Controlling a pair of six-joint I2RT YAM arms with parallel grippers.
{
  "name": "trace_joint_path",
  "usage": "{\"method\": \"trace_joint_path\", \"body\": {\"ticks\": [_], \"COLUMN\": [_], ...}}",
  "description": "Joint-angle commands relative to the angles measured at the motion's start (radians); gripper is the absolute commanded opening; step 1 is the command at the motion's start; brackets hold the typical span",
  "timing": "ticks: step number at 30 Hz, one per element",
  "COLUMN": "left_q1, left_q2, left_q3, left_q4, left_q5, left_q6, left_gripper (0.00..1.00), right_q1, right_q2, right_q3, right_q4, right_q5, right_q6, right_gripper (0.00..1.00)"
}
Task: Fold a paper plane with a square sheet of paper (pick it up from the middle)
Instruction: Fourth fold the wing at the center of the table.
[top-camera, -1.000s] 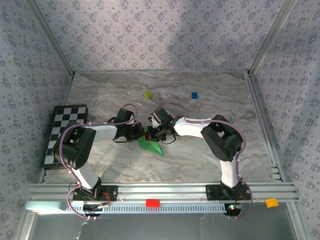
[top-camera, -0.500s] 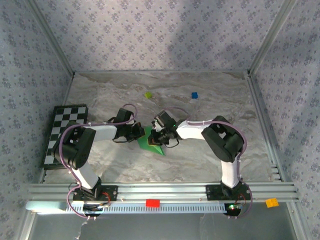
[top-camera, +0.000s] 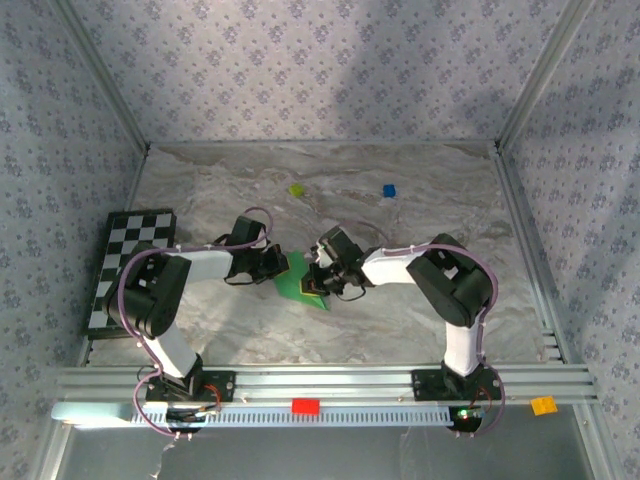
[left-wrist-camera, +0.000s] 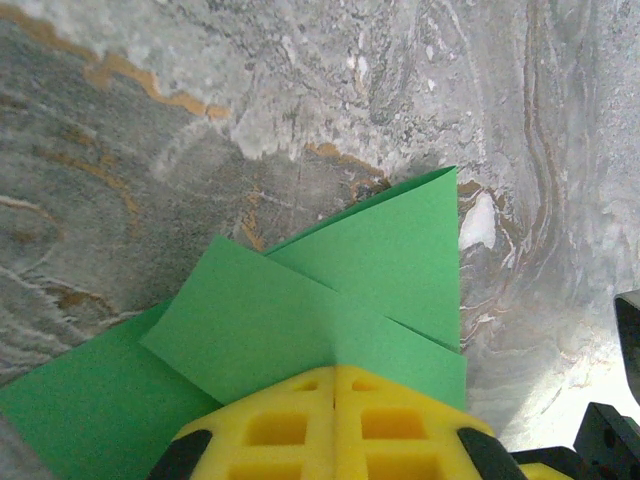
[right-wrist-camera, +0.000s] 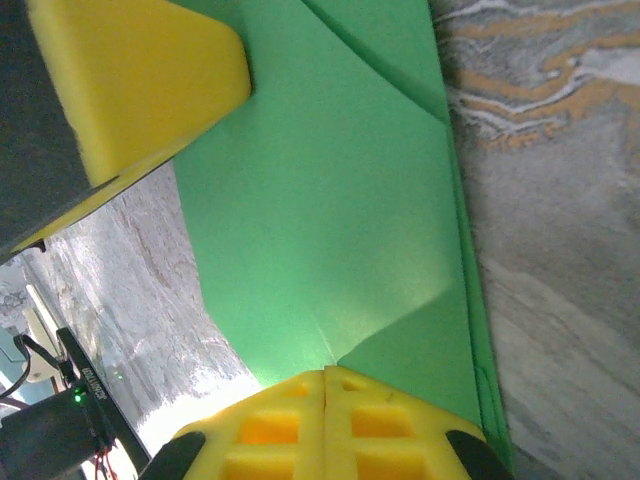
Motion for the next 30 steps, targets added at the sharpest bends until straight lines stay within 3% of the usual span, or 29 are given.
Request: {"method": "trace_joint_path", "body": {"ticks": [1, 10, 17, 30], "left_q1": [0.010, 0.010, 0.010, 0.011], "left_q2": [0.015, 0.021, 0.018, 0.021], "left_q3": [-0.025, -0.028, -0.029, -0.022], "left_q4": [-0.074, -0.068, -0.069, -0.079], "left_q5": [-0.052, -0.046, -0.046, -0.047], "left_q6": [0.022, 0.020, 0.019, 0.026], "left_gripper": [0.00, 0.00, 0.00, 0.00], "right_q1": [-0.001, 0.003, 0.004, -0.002], "right_q2": [-0.033, 0.053, 0.121, -0.062], "right_q3": [-0.011, 0.178, 0.159, 0.031], "right_q4": [-0.073, -0.155, -0.170, -0.084], "right_q5": [0.017, 0.011, 0.047, -0.007], "right_q6": [0.014, -0.023, -0.012, -0.030], "right_gripper": [0.04, 0.04, 0.04, 0.06]}}
